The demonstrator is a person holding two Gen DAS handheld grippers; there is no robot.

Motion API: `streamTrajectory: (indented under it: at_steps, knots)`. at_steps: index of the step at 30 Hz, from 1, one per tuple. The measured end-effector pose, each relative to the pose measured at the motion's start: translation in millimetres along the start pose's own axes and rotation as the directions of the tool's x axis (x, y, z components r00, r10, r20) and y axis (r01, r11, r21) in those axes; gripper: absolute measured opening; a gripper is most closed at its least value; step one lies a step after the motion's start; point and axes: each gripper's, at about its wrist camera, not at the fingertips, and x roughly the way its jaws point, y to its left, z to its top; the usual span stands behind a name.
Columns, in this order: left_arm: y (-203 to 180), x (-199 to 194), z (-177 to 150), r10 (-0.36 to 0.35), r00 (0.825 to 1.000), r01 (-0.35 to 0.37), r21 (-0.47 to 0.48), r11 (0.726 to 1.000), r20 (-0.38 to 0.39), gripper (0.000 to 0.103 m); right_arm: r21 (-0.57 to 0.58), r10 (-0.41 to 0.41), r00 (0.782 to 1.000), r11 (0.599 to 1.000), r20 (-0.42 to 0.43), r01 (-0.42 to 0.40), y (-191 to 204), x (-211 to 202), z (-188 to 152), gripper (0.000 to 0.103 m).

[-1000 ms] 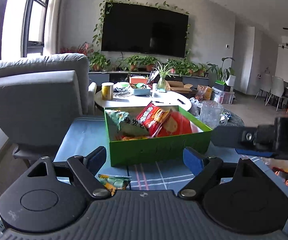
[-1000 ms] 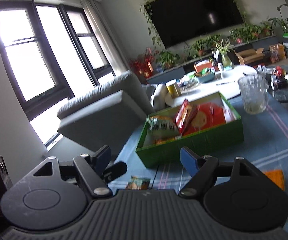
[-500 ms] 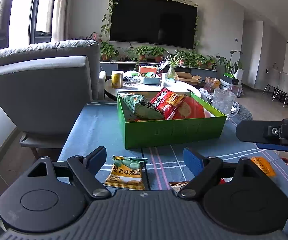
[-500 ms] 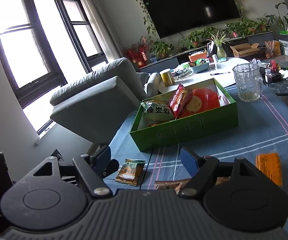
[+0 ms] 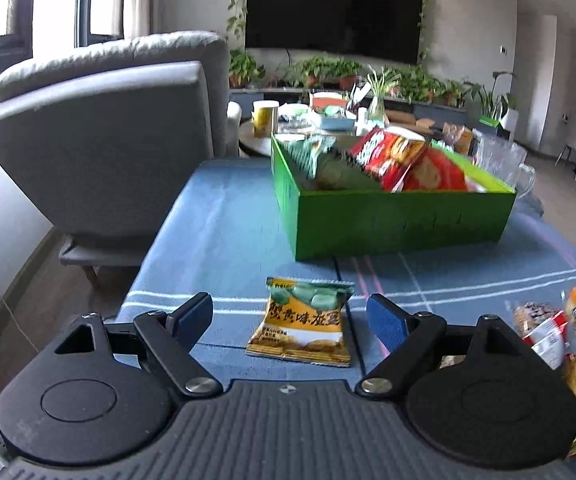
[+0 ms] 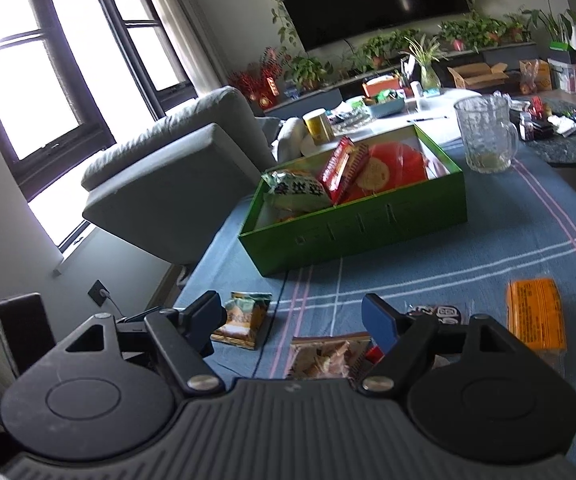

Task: Organize snacks
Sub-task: 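Grasp the yellow bean snack bag with the left gripper while the right gripper grasps the brown pastry bag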

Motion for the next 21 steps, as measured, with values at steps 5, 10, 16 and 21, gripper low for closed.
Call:
streamTrajectory:
  at_steps: [5, 10, 16, 21]
  knots:
    - [-5.1, 23.6, 3.7, 0.022, 1.0, -0.021, 0.047, 0.999, -0.017, 0.083, 0.004, -0.003, 1.0, 1.0, -0.027, 0.003, -1.9, 3.6, -1.0, 0.052]
    - [-11.2, 45.2, 3.6, 0.001, 0.998, 0.004, 0.076, 0.997, -0.064, 0.083, 0.007, 0.009, 0.996, 1.0, -0.083, -0.008, -0.9, 9.3, -4.4, 0.052]
    - [-7.6, 58.6, -4.7, -0.016, 0.992, 0.023, 0.048, 0.999, -0.125, 0.081, 0.01, -0.015, 0.984, 1.0, -0.179, 0.017, 0.1, 27.1, -13.5, 0.053]
    - [1.0, 52.0, -4.0, -0.031, 0.994, 0.033, 0.015, 0.999, -0.105, 0.054, -0.008, -0.056, 0.972, 0.998, -0.228, 0.055, 3.5, 44.7, -23.1, 0.053]
